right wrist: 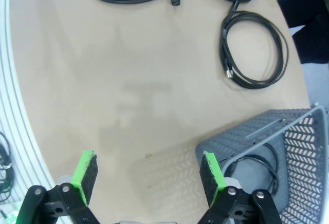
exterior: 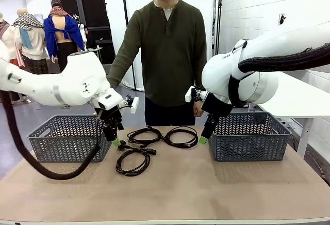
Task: Organize the cables according to human instructions.
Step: Pick up a bundle of cables and place it in the basket indicated by the human.
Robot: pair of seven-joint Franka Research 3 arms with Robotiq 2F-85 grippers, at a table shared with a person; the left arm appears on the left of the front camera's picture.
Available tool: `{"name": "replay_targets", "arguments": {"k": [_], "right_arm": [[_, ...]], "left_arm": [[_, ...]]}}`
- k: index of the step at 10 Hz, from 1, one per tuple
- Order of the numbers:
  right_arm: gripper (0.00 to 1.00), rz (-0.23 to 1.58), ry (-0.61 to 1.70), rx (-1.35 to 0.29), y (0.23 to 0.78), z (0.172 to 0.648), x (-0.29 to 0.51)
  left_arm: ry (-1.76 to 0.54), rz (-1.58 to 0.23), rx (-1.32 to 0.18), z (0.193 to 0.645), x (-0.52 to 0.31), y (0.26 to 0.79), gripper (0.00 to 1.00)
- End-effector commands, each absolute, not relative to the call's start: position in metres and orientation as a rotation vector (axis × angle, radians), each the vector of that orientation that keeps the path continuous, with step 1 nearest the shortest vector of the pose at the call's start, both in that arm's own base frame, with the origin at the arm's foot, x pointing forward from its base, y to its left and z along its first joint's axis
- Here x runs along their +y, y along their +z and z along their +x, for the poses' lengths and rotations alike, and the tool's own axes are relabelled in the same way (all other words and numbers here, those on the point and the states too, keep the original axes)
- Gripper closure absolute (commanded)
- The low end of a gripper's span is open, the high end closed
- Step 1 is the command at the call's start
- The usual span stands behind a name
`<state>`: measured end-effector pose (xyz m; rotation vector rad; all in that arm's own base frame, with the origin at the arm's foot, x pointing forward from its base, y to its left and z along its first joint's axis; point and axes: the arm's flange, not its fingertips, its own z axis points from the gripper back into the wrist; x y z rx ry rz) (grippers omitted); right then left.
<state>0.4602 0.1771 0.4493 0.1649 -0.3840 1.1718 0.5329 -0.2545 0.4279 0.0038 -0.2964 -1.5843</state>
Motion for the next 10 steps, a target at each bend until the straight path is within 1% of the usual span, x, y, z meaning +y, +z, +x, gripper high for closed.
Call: {"name": "replay_targets", "arguments": {"k": [1, 3, 7, 9, 10], "right_arm": [[0.0, 0.159, 1.164, -0.384, 0.45, 0.461, 0.177], [0.0, 0.159, 1.164, -0.384, 0.45, 0.461, 0.177], [0.0, 0.159, 1.164, -0.384, 0.45, 0.461, 0.177], [0.0, 0.159, 1.164, -0.384, 0.45, 0.461, 0.177], [0.0, 0.159, 1.164, -0.384, 0.45, 0.461, 0.177]], "left_arm": [[-1.597, 0.054, -0.225, 0.563, -0.272, 0.421, 0.0], [-1.588, 0.083, -0.165, 0.583, -0.283, 0.404, 0.0], [-1.589, 0.011, -0.104, 0.607, -0.297, 0.375, 0.0], [-1.598, -0.028, -0.063, 0.61, -0.294, 0.367, 0.0], [-1.601, 0.004, -0.112, 0.601, -0.296, 0.365, 0.0]]}}
